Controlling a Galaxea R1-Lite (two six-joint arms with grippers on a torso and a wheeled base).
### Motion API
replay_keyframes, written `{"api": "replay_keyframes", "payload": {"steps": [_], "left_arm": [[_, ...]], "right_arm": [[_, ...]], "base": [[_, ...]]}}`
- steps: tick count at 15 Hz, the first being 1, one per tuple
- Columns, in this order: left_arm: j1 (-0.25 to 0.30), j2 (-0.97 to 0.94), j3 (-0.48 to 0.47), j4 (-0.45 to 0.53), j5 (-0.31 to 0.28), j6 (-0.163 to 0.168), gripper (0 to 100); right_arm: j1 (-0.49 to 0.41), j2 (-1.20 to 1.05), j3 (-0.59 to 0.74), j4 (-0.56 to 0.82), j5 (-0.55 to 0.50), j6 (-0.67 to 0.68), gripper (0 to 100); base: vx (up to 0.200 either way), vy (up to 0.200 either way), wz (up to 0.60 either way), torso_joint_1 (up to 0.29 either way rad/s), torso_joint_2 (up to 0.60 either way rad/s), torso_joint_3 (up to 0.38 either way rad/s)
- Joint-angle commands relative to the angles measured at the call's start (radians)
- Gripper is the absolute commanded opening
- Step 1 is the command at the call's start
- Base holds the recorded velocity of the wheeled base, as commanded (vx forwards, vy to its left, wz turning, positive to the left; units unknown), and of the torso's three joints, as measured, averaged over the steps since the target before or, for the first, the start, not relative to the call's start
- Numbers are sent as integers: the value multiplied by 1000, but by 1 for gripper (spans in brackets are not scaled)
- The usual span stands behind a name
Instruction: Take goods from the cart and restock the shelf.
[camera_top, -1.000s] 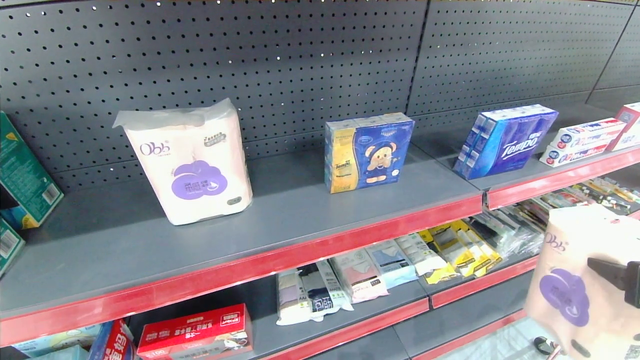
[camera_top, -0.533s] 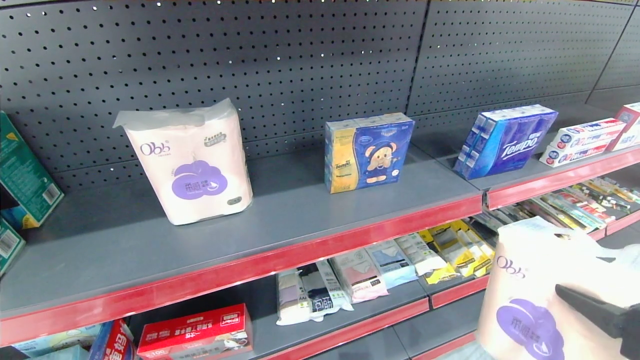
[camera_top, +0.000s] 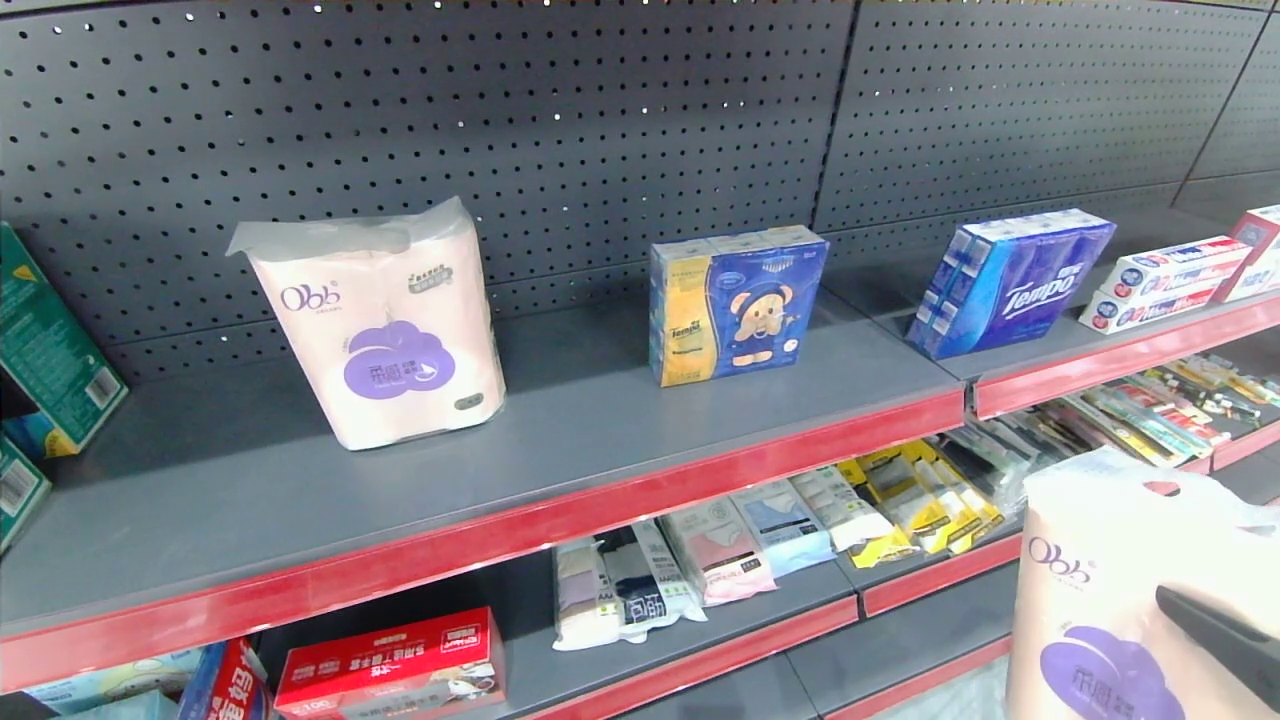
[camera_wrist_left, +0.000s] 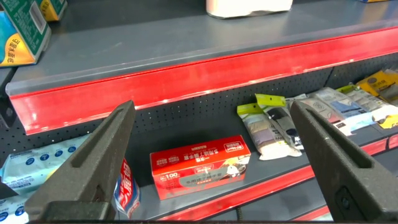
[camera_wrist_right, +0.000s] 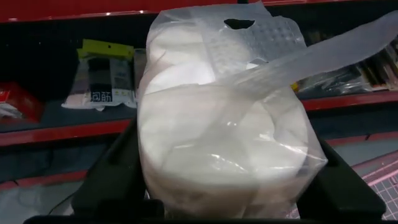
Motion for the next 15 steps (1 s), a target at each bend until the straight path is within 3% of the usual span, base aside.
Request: {"api": "replay_keyframes", "payload": {"steps": [1,6,15], "left_arm": [[0,0,0,0,0,0,100],[0,0,0,0,0,0,100],[0,0,0,0,0,0,100]], "right_arm": [[-17,-25,4,-1,-1,-9,0],[-106,18,16,-1,10,-9,0],[-103,31,-42,-10,24,-48,0]], "base": [[0,0,0,0,0,0],[0,0,0,0,0,0],[0,0,0,14,-29,-15]]}}
